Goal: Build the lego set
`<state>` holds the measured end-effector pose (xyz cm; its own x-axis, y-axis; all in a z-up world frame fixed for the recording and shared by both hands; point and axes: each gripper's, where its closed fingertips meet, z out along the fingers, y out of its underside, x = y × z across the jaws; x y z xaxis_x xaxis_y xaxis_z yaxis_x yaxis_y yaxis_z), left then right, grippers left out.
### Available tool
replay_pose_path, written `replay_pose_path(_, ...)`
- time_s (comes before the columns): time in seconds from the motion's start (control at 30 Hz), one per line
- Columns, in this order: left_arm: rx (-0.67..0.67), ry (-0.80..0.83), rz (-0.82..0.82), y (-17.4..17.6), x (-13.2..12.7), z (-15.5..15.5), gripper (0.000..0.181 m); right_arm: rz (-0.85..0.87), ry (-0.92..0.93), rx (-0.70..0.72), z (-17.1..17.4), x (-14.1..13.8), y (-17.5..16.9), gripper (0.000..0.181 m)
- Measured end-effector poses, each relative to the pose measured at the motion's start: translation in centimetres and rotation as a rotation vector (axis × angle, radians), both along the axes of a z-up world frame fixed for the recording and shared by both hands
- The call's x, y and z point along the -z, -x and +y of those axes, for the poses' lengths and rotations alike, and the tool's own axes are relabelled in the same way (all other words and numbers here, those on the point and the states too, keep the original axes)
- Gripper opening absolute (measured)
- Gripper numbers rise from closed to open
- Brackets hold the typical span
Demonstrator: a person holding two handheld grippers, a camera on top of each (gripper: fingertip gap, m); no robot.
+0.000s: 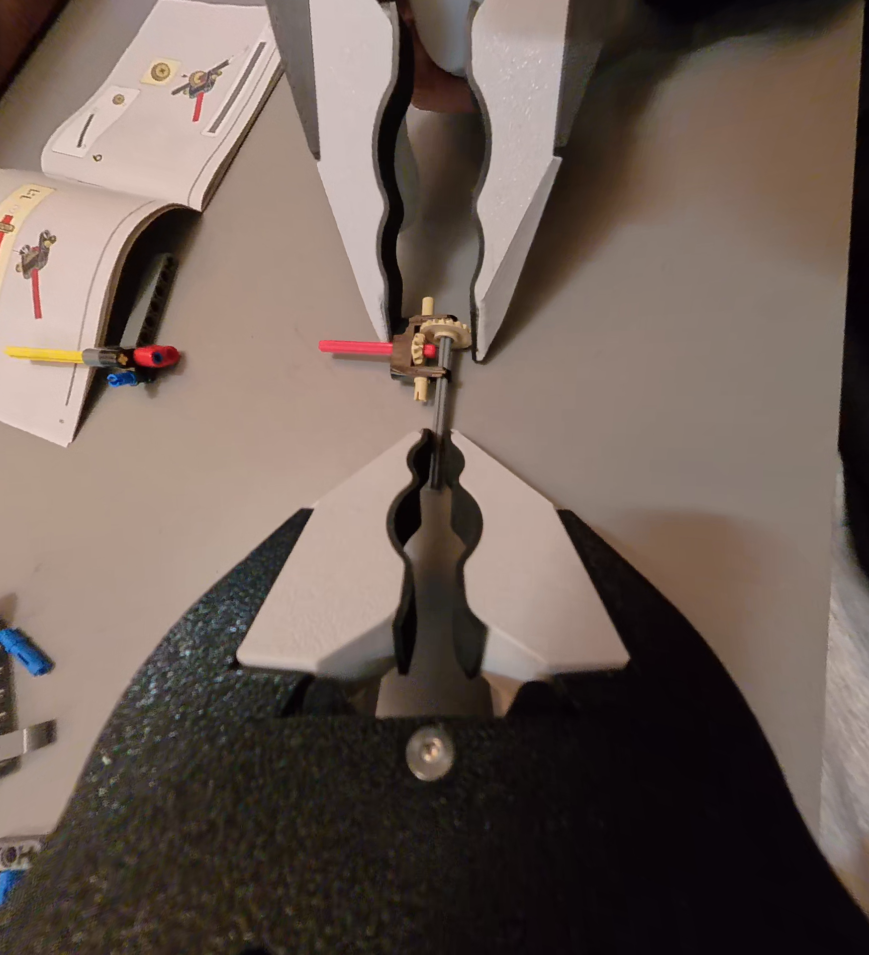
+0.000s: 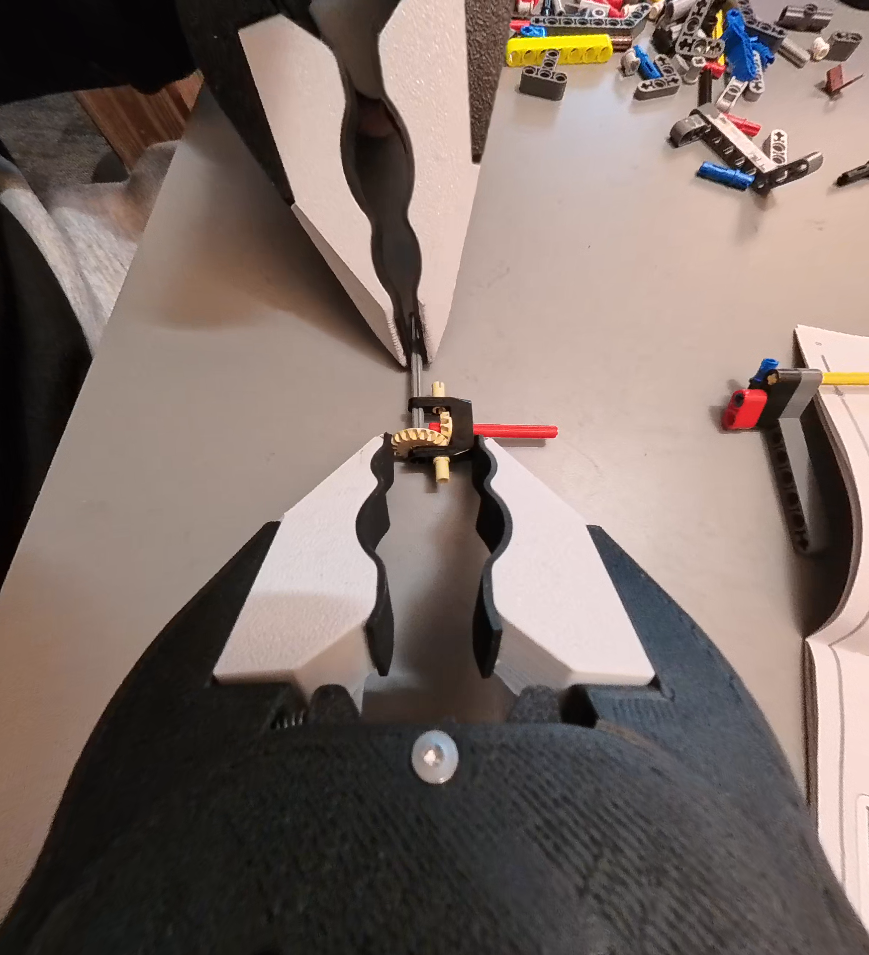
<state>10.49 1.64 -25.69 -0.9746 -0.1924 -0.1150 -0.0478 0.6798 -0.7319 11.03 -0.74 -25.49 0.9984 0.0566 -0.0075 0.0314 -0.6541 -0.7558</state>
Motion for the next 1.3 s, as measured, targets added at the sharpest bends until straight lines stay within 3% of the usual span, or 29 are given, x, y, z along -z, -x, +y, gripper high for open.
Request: replay_pose_path(1.3, -0.028, 0.004, 0.050, 0.36, 0.03, 0.80, 0.001, -0.002, 0.002, -0.019, 0.15, 0.06, 0.36, 0.028)
